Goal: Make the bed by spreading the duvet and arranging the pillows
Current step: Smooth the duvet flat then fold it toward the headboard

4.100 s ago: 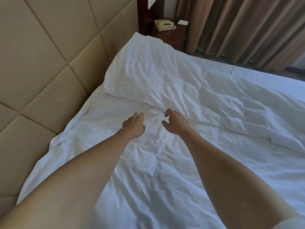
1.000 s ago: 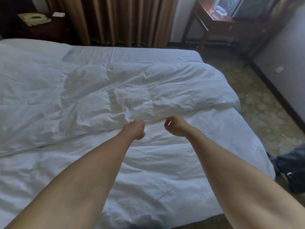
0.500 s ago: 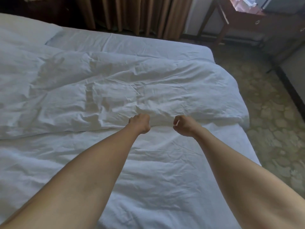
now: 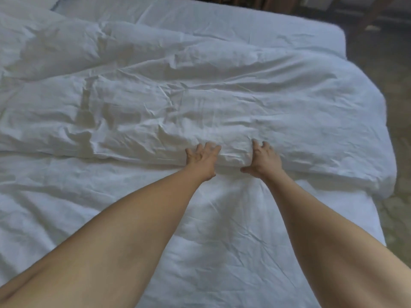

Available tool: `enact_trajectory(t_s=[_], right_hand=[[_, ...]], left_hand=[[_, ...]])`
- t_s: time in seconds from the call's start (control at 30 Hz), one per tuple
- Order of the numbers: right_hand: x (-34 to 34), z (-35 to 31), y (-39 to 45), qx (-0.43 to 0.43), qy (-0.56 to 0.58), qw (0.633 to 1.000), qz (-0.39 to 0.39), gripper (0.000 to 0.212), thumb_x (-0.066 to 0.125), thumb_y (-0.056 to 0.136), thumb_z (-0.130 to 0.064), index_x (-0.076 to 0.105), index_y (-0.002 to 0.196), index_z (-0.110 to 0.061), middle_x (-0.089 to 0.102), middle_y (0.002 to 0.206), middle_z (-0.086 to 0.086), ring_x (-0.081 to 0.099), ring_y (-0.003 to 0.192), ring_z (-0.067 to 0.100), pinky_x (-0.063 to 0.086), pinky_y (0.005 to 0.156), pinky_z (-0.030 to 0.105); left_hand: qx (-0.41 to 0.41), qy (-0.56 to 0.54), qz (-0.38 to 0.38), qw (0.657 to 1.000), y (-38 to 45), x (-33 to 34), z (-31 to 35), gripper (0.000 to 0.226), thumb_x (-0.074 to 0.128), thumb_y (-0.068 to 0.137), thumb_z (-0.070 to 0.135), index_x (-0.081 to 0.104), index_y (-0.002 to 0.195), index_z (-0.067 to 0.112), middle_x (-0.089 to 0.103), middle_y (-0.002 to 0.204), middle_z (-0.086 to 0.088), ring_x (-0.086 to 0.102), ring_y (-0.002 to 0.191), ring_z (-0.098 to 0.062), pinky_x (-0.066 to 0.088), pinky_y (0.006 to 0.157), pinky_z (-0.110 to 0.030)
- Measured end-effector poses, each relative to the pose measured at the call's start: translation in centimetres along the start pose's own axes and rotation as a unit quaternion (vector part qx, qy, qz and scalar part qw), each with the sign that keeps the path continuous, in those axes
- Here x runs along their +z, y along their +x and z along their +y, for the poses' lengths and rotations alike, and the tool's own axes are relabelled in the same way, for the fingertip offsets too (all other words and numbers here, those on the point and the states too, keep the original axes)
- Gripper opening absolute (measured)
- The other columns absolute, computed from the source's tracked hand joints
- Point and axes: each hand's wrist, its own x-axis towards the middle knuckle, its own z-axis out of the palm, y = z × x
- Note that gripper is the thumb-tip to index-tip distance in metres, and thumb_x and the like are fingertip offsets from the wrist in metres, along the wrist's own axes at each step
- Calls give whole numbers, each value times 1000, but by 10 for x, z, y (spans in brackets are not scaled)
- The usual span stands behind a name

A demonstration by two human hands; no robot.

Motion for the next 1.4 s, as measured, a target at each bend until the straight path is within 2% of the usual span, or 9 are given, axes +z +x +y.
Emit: enact_trajectory(t_s=[0.13,0.33,0.47,0.57,0.83,0.93,1.13,1.27,1.4], right_hand=[[36,32,38,7,-54,998,35,72,69,83,-33,31,144,-25,33,145,5,27,140,25,20,116,48],[42,59,65,-4,-52,984,171,23,49,95,-16,68,107,-12,66,110,13,58,108,34,40,95,38],[28,61,45,-37,-52,981,184,23,47,97,-18,68,94,-10,71,96,17,66,92,37,44,80,37],[40,48,9,-44,-15,986,161,31,44,99,-28,68,96,-9,72,96,18,67,93,36,46,80,37],[64,76,-48,-63,25,998,-16,51,41,95,-58,62,111,-14,64,117,13,58,112,32,42,90,40],[54,128,-40,-54,-42,998,16,62,57,76,-71,57,117,-24,56,122,4,51,117,25,33,96,41],[32,245,-7,123,-110,982,88,75,67,80,-44,32,144,-25,31,151,16,23,144,31,14,116,45],[37,284,-2,131,-28,984,118,34,51,92,-17,56,125,-9,62,121,21,57,115,39,43,98,44],[40,295,-32,70,-50,990,113,24,49,92,-16,61,112,-11,67,107,21,64,101,41,50,81,42]], left_hand=[[-32,19,-31,999,49,31,11,65,64,87,19,31,142,22,37,140,-6,37,129,-29,33,99,-52],[9,16,75,997,85,42,22,28,43,95,10,54,121,14,59,124,-12,56,114,-34,41,92,-41],[16,-6,118,993,66,41,22,24,39,100,24,57,112,14,68,112,-14,62,103,-36,43,82,-38],[-23,-1,133,991,33,40,20,46,35,98,46,67,103,13,70,104,-16,65,98,-35,45,76,-37],[-9,85,-117,989,-9,38,39,54,39,92,54,59,121,14,59,129,-12,56,117,-31,42,92,-37],[65,73,-106,990,-3,42,69,55,55,86,51,46,128,17,50,136,-8,50,124,-29,43,94,-39],[161,32,-3,986,18,58,182,53,63,86,22,38,132,17,46,129,-8,48,120,-31,44,89,-42],[148,14,63,987,29,72,228,33,48,94,8,44,126,15,56,125,-9,55,114,-33,46,85,-41],[190,78,84,975,23,76,229,26,46,99,29,50,122,17,66,114,-10,64,103,-33,48,76,-37]])
